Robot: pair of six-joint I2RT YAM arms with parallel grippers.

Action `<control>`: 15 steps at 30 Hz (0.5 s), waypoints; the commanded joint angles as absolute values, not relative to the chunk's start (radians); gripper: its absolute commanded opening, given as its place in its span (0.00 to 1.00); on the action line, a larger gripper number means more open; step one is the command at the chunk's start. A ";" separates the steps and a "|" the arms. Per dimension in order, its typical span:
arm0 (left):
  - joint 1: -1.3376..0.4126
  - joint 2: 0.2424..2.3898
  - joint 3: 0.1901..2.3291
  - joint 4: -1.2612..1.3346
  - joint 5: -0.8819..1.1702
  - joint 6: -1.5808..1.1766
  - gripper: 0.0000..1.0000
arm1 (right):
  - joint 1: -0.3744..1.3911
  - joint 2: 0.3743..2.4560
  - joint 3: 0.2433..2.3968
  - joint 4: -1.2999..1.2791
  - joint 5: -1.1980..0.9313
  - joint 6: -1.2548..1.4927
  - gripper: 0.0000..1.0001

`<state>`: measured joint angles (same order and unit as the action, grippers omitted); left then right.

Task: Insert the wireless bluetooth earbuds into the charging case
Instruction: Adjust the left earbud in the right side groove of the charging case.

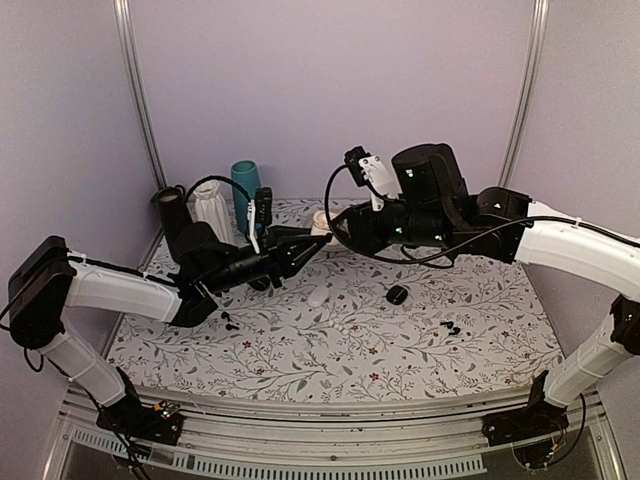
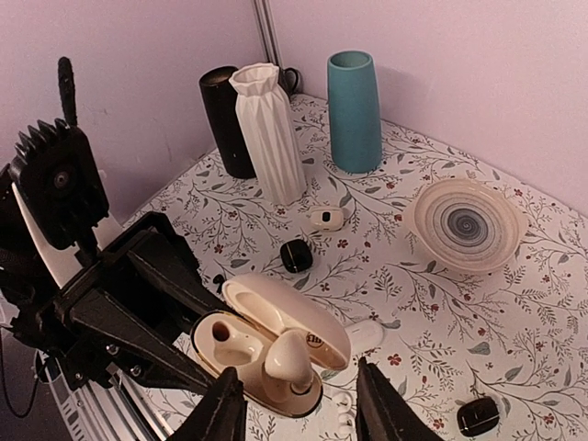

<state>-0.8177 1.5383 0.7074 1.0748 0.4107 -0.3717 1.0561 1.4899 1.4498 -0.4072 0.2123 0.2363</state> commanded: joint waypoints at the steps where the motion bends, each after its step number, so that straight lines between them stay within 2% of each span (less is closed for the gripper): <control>1: -0.804 1.535 0.712 1.132 0.410 -0.379 0.00 | 1.042 1.451 1.463 -0.389 0.133 0.261 0.42; 15: -0.804 1.542 0.710 1.142 0.429 -0.379 0.00 | 0.973 1.387 1.464 -0.376 0.070 0.349 0.49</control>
